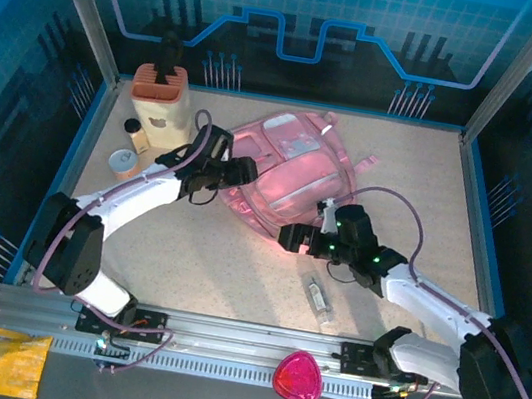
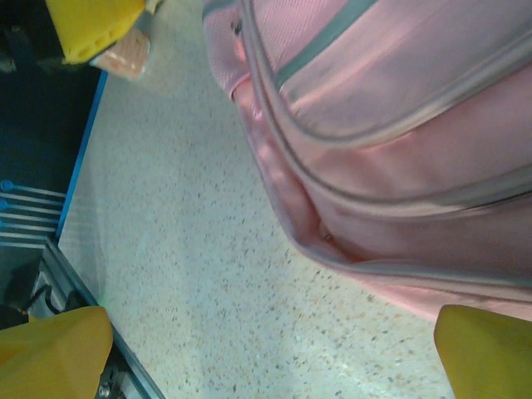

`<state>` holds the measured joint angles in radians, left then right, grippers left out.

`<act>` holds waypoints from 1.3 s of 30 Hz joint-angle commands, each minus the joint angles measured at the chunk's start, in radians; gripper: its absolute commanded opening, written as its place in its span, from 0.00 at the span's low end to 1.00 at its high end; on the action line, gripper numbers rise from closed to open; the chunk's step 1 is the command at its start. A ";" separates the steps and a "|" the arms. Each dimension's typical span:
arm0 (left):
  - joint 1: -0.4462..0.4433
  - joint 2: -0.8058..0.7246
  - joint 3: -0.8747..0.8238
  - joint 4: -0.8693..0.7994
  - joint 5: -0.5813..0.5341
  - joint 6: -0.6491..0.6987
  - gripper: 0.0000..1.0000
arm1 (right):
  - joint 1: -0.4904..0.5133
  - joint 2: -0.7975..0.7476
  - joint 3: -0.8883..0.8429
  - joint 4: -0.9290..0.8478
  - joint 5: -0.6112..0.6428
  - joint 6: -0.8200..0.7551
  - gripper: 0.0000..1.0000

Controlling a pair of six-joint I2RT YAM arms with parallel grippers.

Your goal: Pack the student bag

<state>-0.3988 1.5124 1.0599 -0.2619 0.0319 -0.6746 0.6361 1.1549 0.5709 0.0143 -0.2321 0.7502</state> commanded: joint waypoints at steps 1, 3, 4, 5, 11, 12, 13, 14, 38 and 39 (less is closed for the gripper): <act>0.036 0.024 -0.016 0.066 0.045 -0.068 0.71 | 0.044 0.039 -0.009 0.059 0.036 0.038 1.00; 0.057 0.042 -0.021 0.077 0.046 -0.080 0.71 | 0.059 0.062 -0.018 0.086 0.040 0.052 1.00; 0.065 0.055 -0.023 0.087 0.052 -0.084 0.71 | 0.065 0.071 -0.020 0.096 0.039 0.058 1.00; 0.071 0.067 -0.019 0.090 0.052 -0.088 0.71 | 0.071 0.082 -0.019 0.100 0.042 0.064 1.00; 0.096 0.162 -0.008 0.106 0.027 -0.134 0.65 | 0.079 0.098 -0.018 0.085 0.076 0.072 1.00; 0.099 0.175 -0.012 0.121 0.032 -0.141 0.62 | 0.078 0.097 -0.017 0.080 0.081 0.070 1.00; 0.101 0.188 -0.015 0.139 0.038 -0.147 0.60 | 0.077 0.094 -0.017 0.074 0.085 0.067 1.00; 0.104 0.202 -0.017 0.152 0.045 -0.154 0.57 | 0.077 0.092 -0.013 0.065 0.090 0.066 1.00; 0.082 0.302 -0.046 0.362 0.139 -0.315 0.00 | -0.208 0.256 0.073 0.116 -0.023 -0.071 1.00; 0.070 0.300 -0.043 0.361 0.149 -0.319 0.00 | -0.236 0.279 0.099 0.115 -0.039 -0.084 1.00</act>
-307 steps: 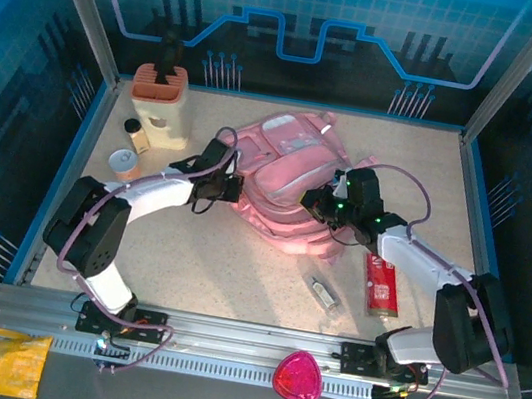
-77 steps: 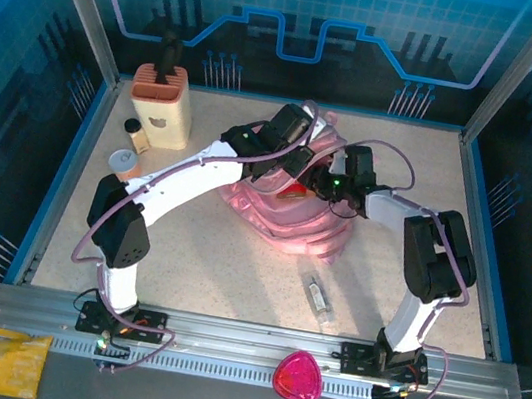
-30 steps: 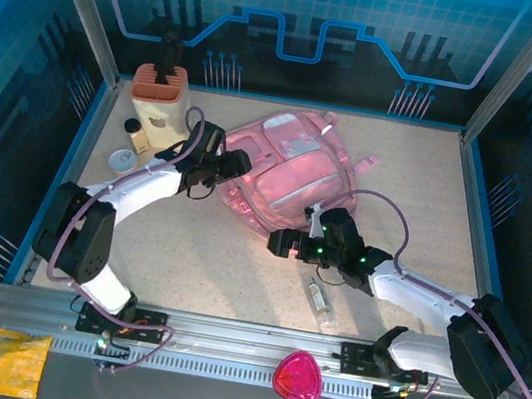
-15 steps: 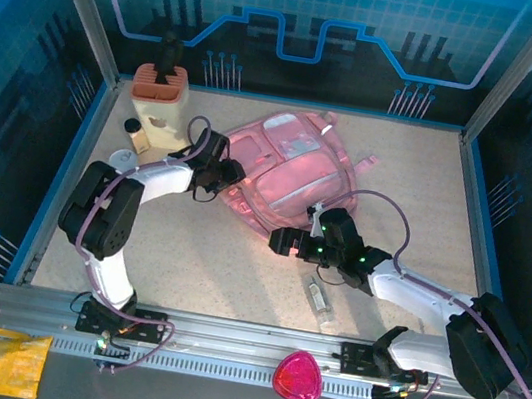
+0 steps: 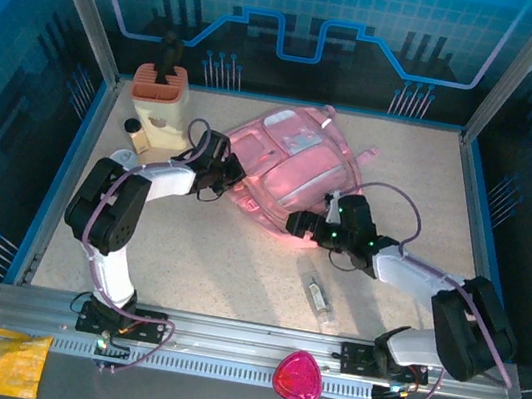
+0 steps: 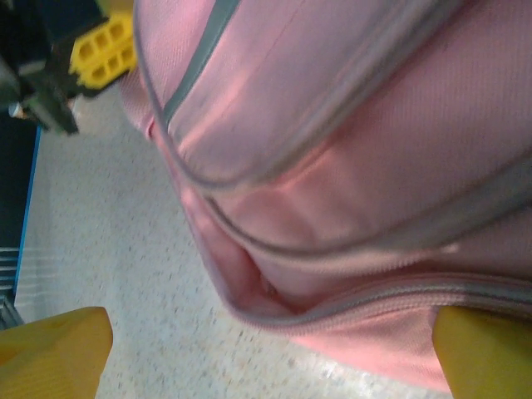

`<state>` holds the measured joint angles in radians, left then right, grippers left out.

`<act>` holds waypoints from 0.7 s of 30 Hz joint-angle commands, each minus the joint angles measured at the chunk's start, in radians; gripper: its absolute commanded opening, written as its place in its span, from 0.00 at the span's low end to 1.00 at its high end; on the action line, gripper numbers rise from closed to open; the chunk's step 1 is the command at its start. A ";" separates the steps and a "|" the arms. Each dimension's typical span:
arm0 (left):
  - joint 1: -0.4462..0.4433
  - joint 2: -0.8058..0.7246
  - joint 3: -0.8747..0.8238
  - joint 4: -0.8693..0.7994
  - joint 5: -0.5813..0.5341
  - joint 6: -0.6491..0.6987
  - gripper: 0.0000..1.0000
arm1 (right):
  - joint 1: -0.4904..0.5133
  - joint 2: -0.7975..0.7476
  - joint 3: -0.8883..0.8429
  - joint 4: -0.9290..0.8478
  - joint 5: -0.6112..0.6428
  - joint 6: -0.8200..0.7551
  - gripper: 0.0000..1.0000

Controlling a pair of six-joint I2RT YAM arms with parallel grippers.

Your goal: Pack the student bag

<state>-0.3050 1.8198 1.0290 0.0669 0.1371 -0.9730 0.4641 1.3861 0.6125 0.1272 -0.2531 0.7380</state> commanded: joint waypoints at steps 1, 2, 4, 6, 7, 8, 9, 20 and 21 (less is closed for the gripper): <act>-0.037 -0.014 -0.010 0.028 0.047 -0.028 0.00 | -0.091 0.073 0.085 -0.003 -0.031 -0.084 1.00; -0.049 -0.018 -0.011 0.028 0.044 -0.036 0.00 | -0.112 0.090 0.111 -0.010 -0.038 -0.094 1.00; -0.082 -0.029 -0.017 0.039 0.035 -0.057 0.00 | -0.162 0.125 0.164 -0.025 -0.044 -0.119 1.00; -0.106 -0.038 -0.017 0.038 0.029 -0.083 0.00 | -0.203 0.154 0.220 -0.047 -0.040 -0.151 1.00; -0.122 -0.045 -0.025 0.046 0.023 -0.104 0.00 | -0.220 0.170 0.258 -0.085 -0.036 -0.170 1.00; -0.139 -0.053 -0.031 0.052 0.013 -0.122 0.00 | -0.235 0.181 0.303 -0.124 -0.026 -0.181 0.99; -0.158 -0.059 -0.035 0.048 -0.002 -0.142 0.00 | -0.245 0.184 0.335 -0.173 -0.022 -0.196 1.00; -0.249 -0.088 -0.050 0.088 -0.063 -0.304 0.00 | -0.115 -0.044 0.278 -0.481 0.223 -0.257 1.00; -0.254 -0.088 -0.050 0.091 -0.064 -0.312 0.00 | -0.106 -0.058 0.273 -0.509 0.236 -0.243 0.99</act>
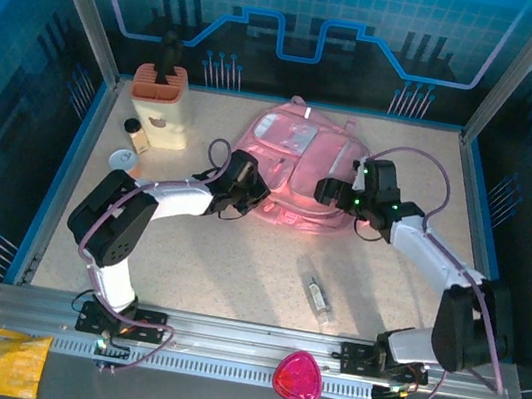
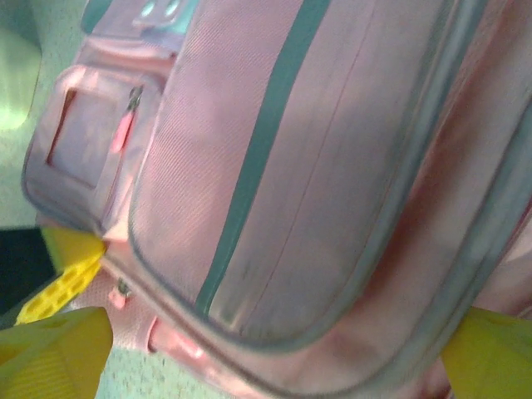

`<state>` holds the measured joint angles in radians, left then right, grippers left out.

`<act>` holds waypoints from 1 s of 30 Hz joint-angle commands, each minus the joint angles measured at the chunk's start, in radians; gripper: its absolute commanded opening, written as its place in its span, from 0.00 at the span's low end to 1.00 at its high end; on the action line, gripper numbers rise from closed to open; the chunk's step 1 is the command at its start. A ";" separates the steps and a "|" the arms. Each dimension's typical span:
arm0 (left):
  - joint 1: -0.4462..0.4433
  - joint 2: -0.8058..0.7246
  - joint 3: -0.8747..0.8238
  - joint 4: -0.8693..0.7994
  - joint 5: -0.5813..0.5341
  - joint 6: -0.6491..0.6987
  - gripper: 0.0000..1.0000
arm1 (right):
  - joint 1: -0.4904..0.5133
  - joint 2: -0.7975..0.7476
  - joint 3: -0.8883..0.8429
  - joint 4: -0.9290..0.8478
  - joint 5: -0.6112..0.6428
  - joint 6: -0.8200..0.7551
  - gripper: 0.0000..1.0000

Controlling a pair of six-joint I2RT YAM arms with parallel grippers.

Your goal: Pack the student bag

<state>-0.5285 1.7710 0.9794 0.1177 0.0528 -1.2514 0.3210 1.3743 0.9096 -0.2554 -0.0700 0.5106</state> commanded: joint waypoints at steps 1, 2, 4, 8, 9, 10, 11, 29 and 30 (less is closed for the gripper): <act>-0.036 -0.041 -0.003 0.042 0.015 -0.045 0.00 | 0.049 -0.060 -0.037 -0.140 0.055 -0.001 0.97; -0.040 -0.042 -0.007 0.045 0.011 -0.055 0.00 | 0.059 -0.069 -0.058 -0.147 0.051 0.011 0.96; -0.048 -0.050 -0.017 0.059 0.003 -0.078 0.00 | 0.095 -0.083 -0.073 -0.177 0.062 0.042 0.96; -0.054 -0.059 -0.013 0.053 0.002 -0.086 0.00 | 0.154 -0.102 -0.089 -0.200 0.070 0.080 0.93; -0.058 -0.061 -0.011 0.049 0.003 -0.086 0.00 | 0.169 -0.108 -0.094 -0.192 0.060 0.093 0.91; -0.060 -0.066 -0.012 0.049 0.001 -0.089 0.00 | 0.190 -0.111 -0.098 -0.188 0.065 0.111 0.90; -0.063 -0.069 -0.014 0.051 0.002 -0.095 0.00 | 0.214 -0.113 -0.101 -0.177 0.076 0.124 0.88; -0.137 -0.065 -0.014 0.152 0.067 -0.196 0.00 | 0.430 0.124 -0.065 0.133 0.358 0.301 0.44; -0.137 -0.068 -0.014 0.152 0.068 -0.196 0.00 | 0.430 0.140 -0.054 0.130 0.373 0.299 0.41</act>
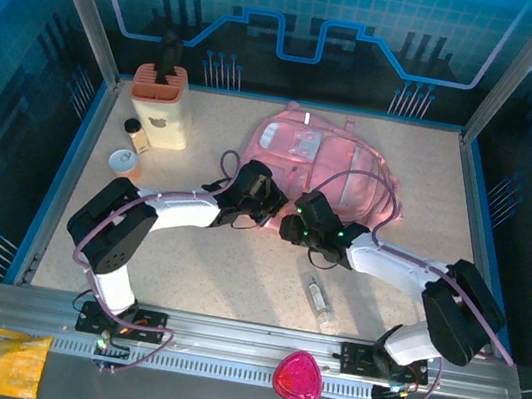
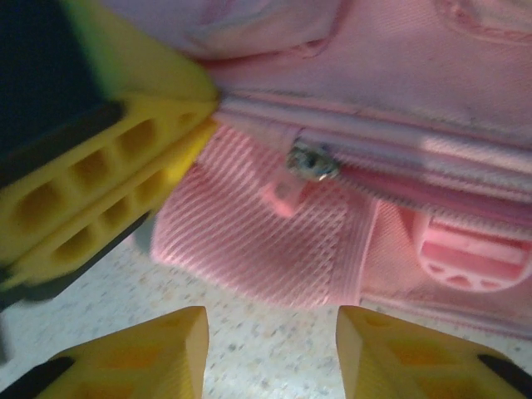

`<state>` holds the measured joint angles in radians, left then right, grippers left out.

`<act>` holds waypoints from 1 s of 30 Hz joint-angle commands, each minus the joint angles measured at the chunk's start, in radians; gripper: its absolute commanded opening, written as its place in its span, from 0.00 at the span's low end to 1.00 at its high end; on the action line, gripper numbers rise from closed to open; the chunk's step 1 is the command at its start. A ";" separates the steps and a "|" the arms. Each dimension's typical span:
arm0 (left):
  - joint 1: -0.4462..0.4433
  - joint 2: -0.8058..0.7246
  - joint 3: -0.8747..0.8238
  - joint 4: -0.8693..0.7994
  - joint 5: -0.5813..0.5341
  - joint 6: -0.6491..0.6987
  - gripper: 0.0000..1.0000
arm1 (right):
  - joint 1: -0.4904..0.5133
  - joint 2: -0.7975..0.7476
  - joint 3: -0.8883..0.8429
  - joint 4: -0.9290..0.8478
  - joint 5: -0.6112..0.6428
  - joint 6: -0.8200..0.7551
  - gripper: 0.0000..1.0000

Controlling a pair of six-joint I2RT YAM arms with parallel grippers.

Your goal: Pack the student bag

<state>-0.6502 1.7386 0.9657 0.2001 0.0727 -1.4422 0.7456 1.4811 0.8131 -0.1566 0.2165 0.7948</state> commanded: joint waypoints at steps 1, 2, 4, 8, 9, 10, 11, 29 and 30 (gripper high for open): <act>-0.017 -0.039 -0.003 0.071 0.050 -0.006 0.00 | 0.005 0.044 0.052 0.032 0.100 0.015 0.39; -0.017 -0.042 -0.005 0.073 0.050 -0.007 0.00 | 0.006 0.053 0.054 0.036 0.114 0.015 0.38; -0.019 -0.046 -0.010 0.080 0.047 -0.009 0.00 | 0.005 0.067 0.051 0.057 0.139 0.021 0.36; -0.031 -0.045 -0.010 0.095 0.061 -0.013 0.00 | 0.001 0.070 0.053 0.116 0.141 -0.006 0.36; -0.032 -0.049 -0.010 0.094 0.059 -0.014 0.00 | 0.001 0.070 0.060 0.110 0.156 -0.008 0.38; -0.032 -0.054 -0.011 0.094 0.055 -0.013 0.00 | 0.001 0.072 0.061 0.095 0.181 -0.005 0.40; -0.035 -0.059 -0.013 0.094 0.052 -0.012 0.00 | -0.001 0.076 0.083 0.075 0.204 0.002 0.40; -0.038 -0.090 0.004 0.051 0.026 0.027 0.00 | 0.009 -0.067 0.040 -0.111 0.170 -0.043 0.30; -0.039 -0.092 0.003 0.052 0.024 0.025 0.00 | 0.008 -0.058 0.041 -0.098 0.159 -0.054 0.30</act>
<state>-0.6716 1.6966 0.9516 0.2268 0.0734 -1.4387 0.7418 1.4265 0.8730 -0.2607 0.4038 0.7845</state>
